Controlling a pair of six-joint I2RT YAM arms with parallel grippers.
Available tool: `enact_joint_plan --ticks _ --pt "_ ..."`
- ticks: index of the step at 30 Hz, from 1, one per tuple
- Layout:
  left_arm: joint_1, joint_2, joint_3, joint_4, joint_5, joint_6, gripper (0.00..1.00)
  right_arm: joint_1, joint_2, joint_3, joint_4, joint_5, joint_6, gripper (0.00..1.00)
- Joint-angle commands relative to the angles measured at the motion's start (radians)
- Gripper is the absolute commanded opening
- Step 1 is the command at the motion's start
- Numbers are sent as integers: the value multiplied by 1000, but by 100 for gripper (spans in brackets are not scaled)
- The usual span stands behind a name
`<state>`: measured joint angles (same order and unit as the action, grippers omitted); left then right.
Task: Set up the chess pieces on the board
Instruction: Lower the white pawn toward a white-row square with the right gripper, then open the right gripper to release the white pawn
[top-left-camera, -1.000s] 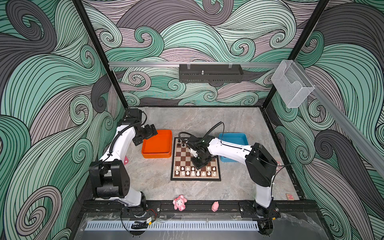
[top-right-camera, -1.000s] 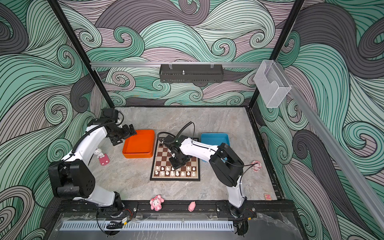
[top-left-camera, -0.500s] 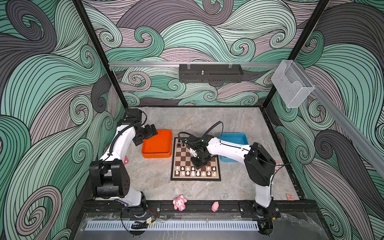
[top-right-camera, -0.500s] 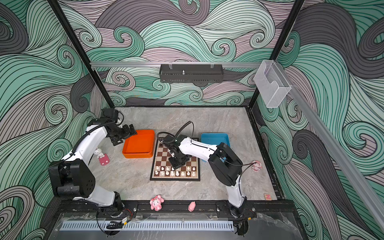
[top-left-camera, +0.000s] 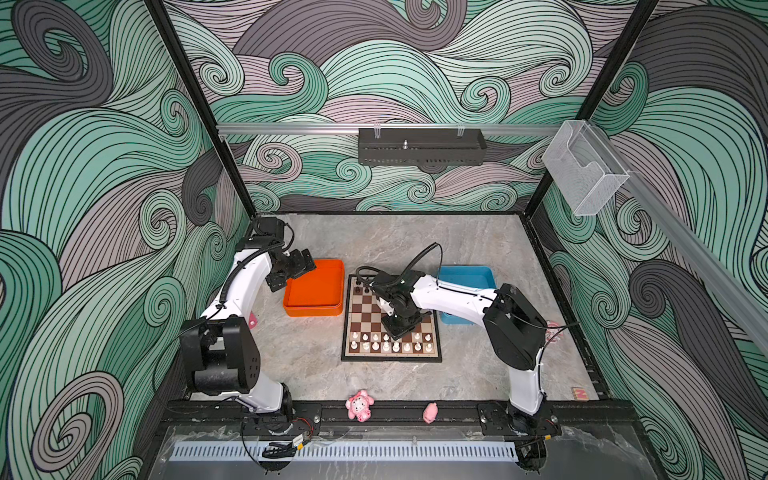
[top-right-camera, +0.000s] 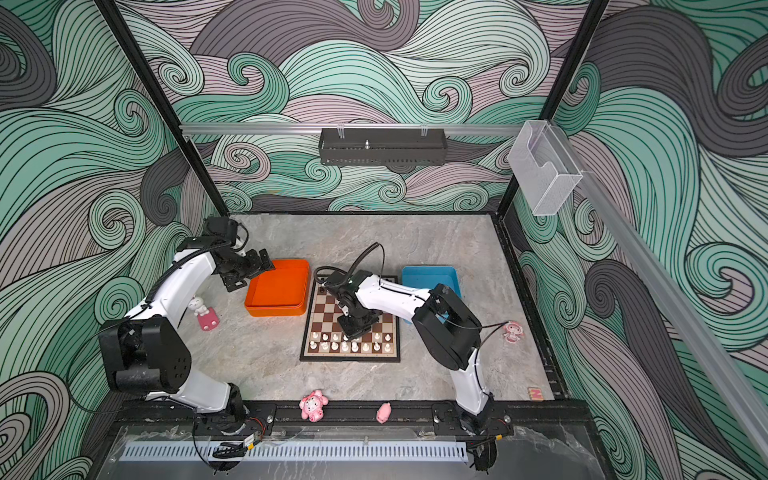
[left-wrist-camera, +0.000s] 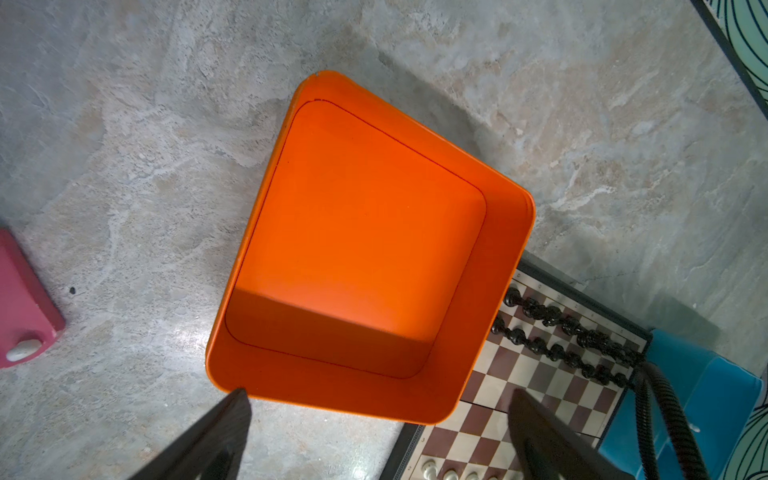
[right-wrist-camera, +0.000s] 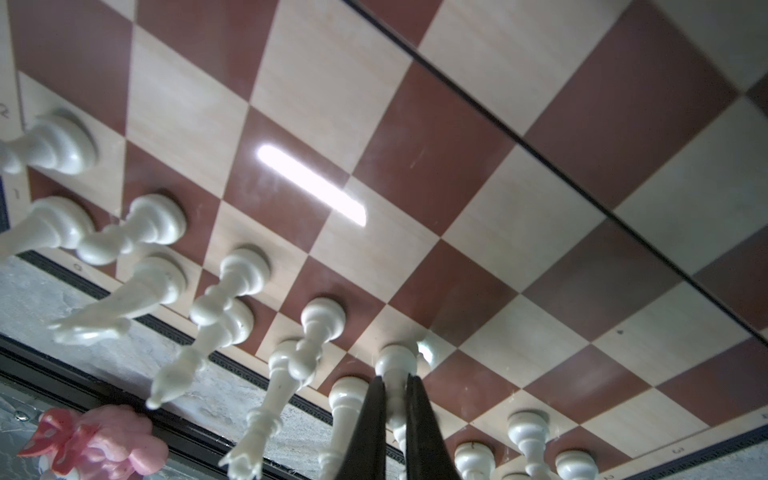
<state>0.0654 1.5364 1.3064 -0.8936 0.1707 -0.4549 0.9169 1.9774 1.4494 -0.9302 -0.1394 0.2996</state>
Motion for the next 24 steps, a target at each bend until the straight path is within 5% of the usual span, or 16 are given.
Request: enact_joint_plan --ticks 1,24 --pt "10 10 0 -2 15 12 99 5 8 22 -21 -1 3 10" --pt "10 13 0 1 23 11 99 5 -17 23 -21 5 8 22"
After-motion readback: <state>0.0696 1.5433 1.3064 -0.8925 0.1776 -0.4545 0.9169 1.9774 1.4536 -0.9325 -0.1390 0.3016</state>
